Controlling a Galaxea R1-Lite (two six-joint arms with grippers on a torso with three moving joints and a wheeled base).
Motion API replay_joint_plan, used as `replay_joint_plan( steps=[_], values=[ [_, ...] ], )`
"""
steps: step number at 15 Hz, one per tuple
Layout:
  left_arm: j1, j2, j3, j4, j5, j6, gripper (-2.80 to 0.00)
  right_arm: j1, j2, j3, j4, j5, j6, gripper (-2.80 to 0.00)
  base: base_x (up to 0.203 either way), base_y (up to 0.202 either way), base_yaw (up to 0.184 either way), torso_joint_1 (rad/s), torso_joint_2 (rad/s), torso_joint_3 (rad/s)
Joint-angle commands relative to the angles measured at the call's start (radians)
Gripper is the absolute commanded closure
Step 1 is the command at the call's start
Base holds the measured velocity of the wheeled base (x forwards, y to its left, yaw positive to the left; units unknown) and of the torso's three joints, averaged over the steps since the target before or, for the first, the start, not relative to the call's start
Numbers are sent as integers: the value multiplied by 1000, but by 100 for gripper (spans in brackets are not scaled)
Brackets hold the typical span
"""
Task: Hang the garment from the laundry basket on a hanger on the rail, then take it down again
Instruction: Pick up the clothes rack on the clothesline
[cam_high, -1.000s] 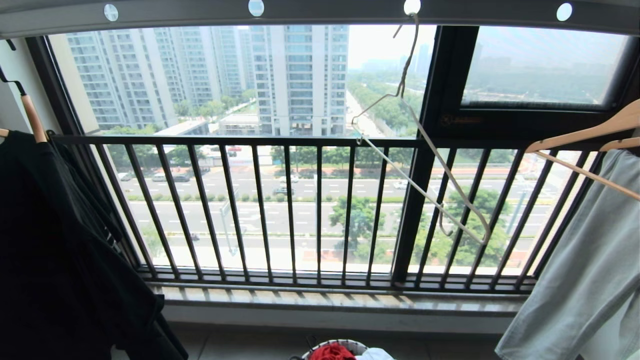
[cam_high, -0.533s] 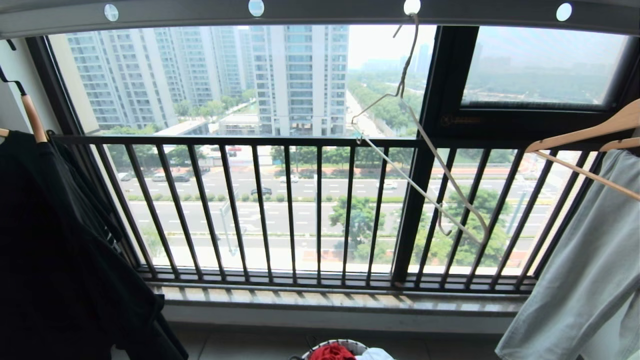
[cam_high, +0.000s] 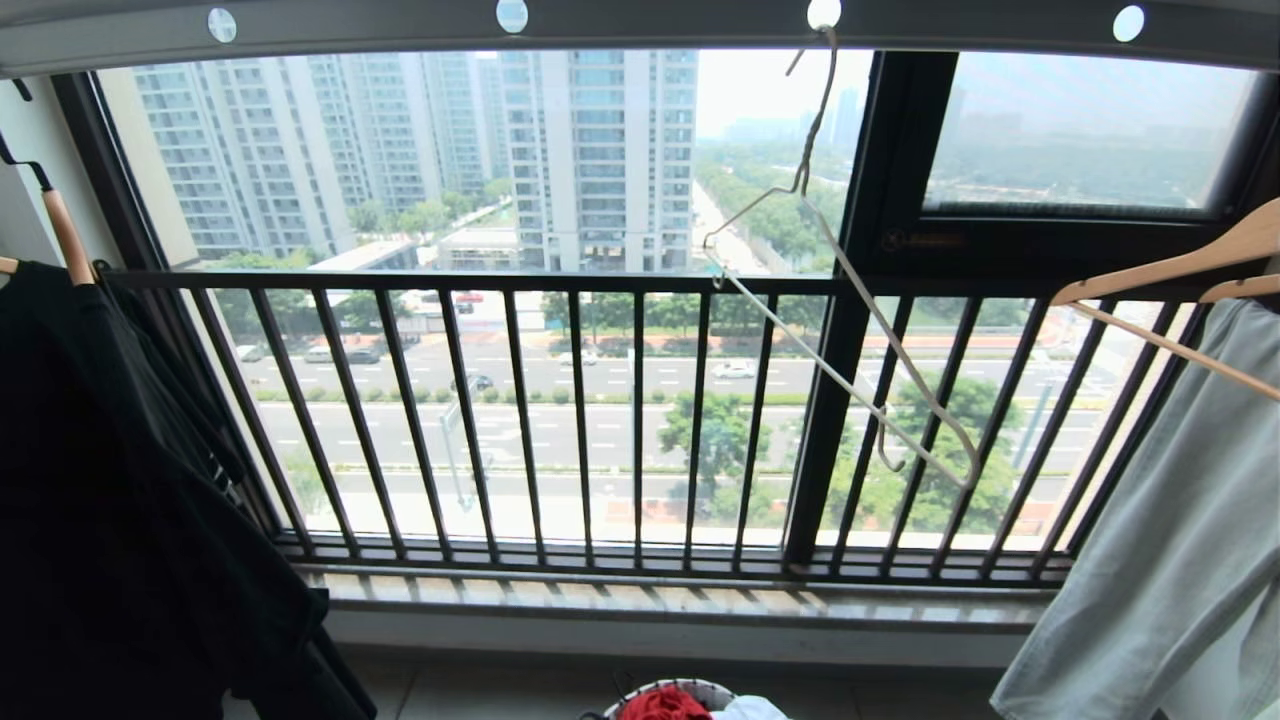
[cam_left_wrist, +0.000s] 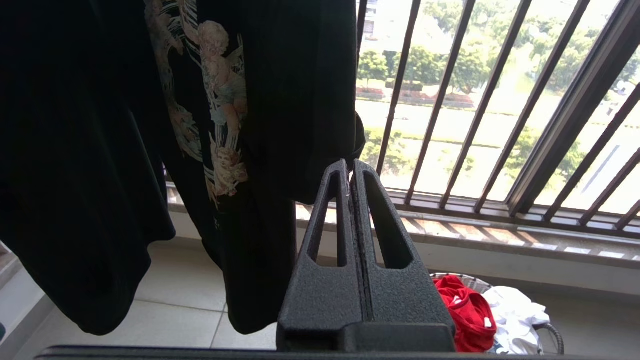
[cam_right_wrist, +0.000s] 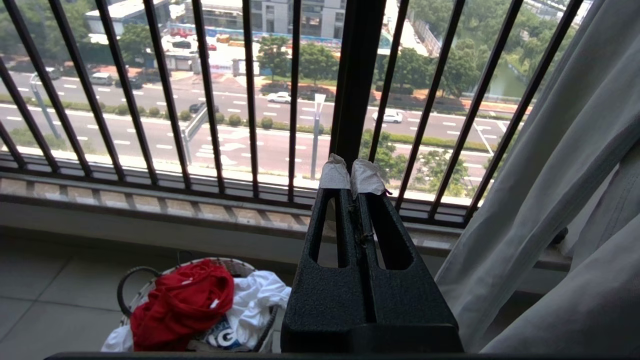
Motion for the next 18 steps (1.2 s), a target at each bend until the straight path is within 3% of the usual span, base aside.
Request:
replay_joint_plan(
  steps=[1,6,11,14,16,18],
  values=[
    [0,0,0,1,1,-2,0,0,64,-111,62,12,-4,0,0,0,0,0,0,0],
    [0,2,0,0,1,-1,0,1,371,-390,109,81,-5,0,0,0,0,0,0,0],
    [0,1,0,0,1,-1,0,7,659,-747,193,285,1,0,0,0,0,0,0,0],
    [0,2,0,1,1,0,0,8,789,-903,276,405,59,0,0,0,0,0,0,0],
    [0,2,0,0,1,-2,0,19,877,-973,287,426,74,0,0,0,0,0,0,0],
    [0,2,0,0,1,-2,0,100,917,-1045,289,429,122,0,0,0,0,0,0,0]
  ],
)
